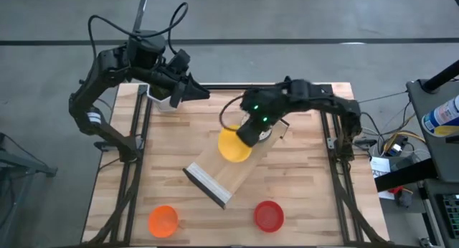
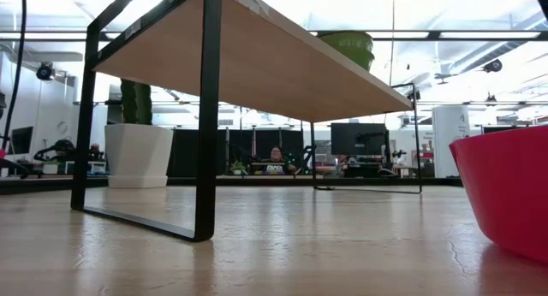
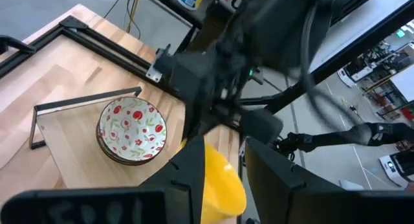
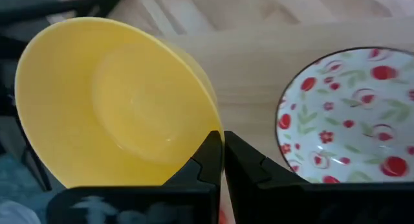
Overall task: Pick & Place Mini bowls
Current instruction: Put the yellow bowl on the shelf
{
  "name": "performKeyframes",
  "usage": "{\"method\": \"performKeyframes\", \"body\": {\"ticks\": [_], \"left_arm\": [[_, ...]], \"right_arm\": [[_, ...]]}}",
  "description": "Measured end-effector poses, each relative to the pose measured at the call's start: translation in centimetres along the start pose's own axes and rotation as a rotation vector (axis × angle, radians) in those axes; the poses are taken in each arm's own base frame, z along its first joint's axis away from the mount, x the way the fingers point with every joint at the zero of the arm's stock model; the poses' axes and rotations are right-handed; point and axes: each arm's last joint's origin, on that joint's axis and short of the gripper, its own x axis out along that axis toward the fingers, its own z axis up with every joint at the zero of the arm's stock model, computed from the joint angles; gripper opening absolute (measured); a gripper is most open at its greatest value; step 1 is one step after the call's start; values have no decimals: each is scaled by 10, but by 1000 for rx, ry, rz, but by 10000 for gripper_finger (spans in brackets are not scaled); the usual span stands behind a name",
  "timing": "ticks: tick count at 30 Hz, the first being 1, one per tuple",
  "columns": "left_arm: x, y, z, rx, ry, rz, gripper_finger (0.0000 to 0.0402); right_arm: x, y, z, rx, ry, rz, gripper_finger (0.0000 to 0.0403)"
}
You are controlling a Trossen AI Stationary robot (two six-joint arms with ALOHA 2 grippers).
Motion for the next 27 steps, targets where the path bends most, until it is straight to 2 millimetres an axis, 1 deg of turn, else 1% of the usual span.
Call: {"method": "performKeyframes", "body": {"ticks": [9,13,21,25,27], "left_arm": [[-3,-1,0,10,-5,-3,103],[-3,-1,0,11,-5,-3,103],[-3,-1,-1,17,-5,-3,103],[-3,-1,-1,17,-4,-2,103],[-3,-1,-1,17,-5,-3,103]], "right_arm": [[52,10,2,-19,95,-76,8],[71,14,-1,-54,135,-102,8],[90,13,-2,-52,178,-170,8],[103,10,-4,-51,226,-216,8],[106,10,-4,-52,230,-220,8]]}}
